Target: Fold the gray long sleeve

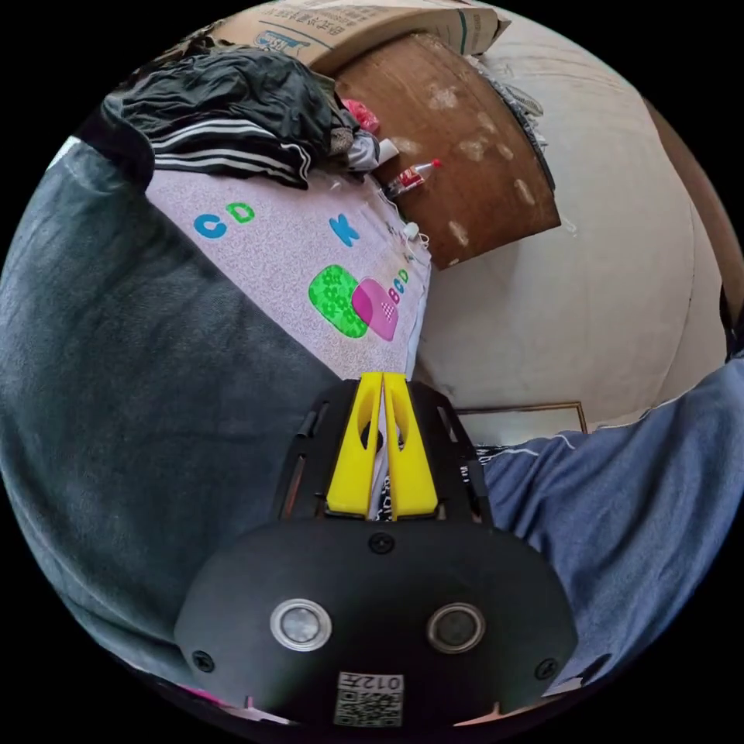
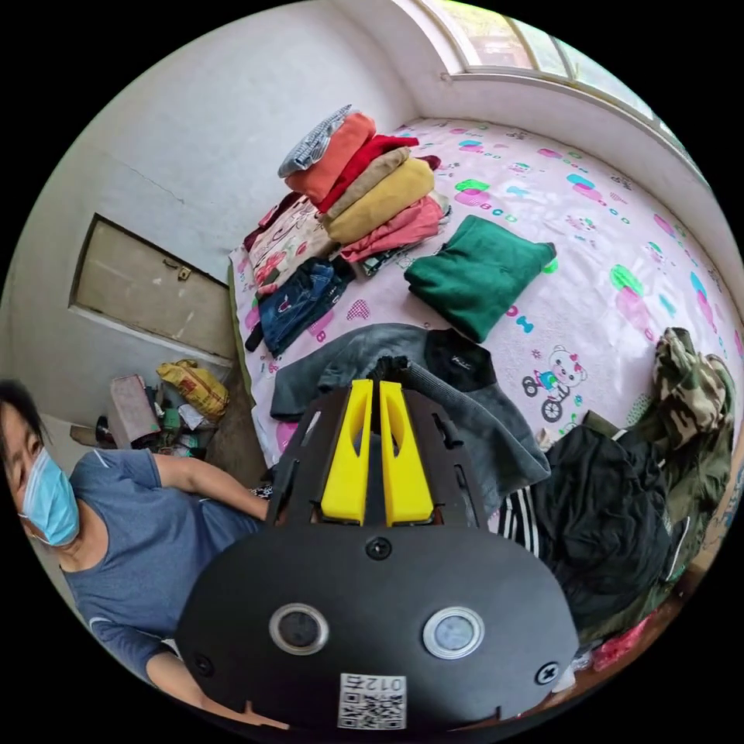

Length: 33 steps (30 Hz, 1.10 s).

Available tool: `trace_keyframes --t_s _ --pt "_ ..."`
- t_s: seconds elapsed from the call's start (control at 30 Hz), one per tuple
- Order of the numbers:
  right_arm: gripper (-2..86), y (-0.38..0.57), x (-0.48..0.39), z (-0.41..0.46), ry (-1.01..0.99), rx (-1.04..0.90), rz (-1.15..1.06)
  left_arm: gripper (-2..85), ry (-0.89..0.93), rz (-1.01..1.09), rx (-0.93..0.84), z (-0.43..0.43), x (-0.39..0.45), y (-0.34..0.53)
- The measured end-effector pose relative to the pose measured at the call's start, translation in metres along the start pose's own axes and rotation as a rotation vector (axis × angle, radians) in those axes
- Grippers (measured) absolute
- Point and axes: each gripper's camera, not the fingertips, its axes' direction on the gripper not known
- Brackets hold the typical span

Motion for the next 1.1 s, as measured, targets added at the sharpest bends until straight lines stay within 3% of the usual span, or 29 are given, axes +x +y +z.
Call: trace_keyframes --t_s 0.23,0.37,0.5,0.67,0.83,0.93,1.0,1.1 --pt "3.0 -0.042 0.012 0.197 -0.052 -0.131 0.048 0.7 -0.017 -0.151 0.176 -0.069 -0.024 0.068" --pt "10.1 -0.047 0.017 0.299 -0.077 -0.223 0.061 1.5 -0.05 -0.266 0.258 -0.093 -0.037 0.107" --pt "10.4 -0.025 0.018 0.306 -0.125 -0.106 -0.012 2.7 -0.092 -0.354 0.371 -0.114 -0.043 0.135" --pt "9.1 0.051 0.083 0.303 -0.004 -0.053 0.174 1.3 -0.203 -0.412 0.513 -0.15 -0.052 0.147" --pt "8.9 0.095 0.098 0.347 -0.056 -0.042 0.221 1.0 -0.403 -0.47 0.598 -0.198 -0.064 0.142" --pt "9.0 0.102 0.105 0.379 -0.012 -0.058 0.221 1.6 -0.635 -0.378 0.507 -0.223 -0.061 0.113" --pt "9.1 0.102 0.103 0.402 0.039 -0.104 0.17 2.8 -0.844 -0.252 0.304 -0.224 -0.06 0.078" --pt "8.7 0.103 0.092 0.42 0.046 -0.126 0.111 5.4 -1.014 0.002 0.004 -0.203 -0.059 0.044"
